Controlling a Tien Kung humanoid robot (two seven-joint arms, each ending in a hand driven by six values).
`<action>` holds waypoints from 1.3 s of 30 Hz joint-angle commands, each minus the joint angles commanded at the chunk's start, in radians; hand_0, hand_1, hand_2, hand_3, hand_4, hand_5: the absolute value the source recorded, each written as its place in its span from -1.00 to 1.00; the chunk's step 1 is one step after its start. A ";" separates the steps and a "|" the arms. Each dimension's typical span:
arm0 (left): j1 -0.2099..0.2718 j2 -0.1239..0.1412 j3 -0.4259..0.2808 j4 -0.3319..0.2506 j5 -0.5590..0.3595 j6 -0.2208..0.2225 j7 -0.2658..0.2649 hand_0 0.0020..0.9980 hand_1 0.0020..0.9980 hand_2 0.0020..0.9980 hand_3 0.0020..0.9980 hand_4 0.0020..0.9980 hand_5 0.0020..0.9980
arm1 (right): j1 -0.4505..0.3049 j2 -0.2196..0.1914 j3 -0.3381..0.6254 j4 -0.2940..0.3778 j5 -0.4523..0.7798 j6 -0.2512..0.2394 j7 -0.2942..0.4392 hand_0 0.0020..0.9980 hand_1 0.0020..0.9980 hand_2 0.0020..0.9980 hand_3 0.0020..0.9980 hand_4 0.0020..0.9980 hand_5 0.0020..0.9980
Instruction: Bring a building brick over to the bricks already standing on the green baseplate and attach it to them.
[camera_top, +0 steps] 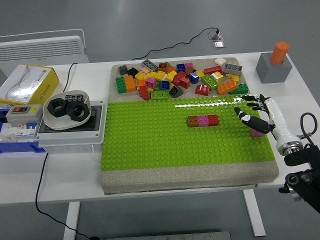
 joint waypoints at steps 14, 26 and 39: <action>0.017 -0.017 -0.004 -0.019 -0.166 0.032 0.029 0.33 0.46 0.77 1.00 1.00 1.00 | 0.106 -0.126 -0.076 0.014 -0.004 0.045 -0.110 0.49 0.50 0.59 0.32 0.48 -0.34; 0.033 -0.022 0.025 -0.032 -0.369 0.073 -0.031 0.23 0.36 0.62 1.00 1.00 1.00 | 0.091 -0.169 -0.019 0.031 -0.145 0.091 -0.197 0.53 0.53 0.60 0.34 0.49 -0.36; 0.030 -0.027 0.023 -0.035 -0.381 0.087 -0.048 0.24 0.34 0.62 1.00 1.00 1.00 | 0.139 -0.302 -0.100 0.136 -0.414 0.256 -0.452 0.69 0.68 0.74 0.54 0.58 -0.52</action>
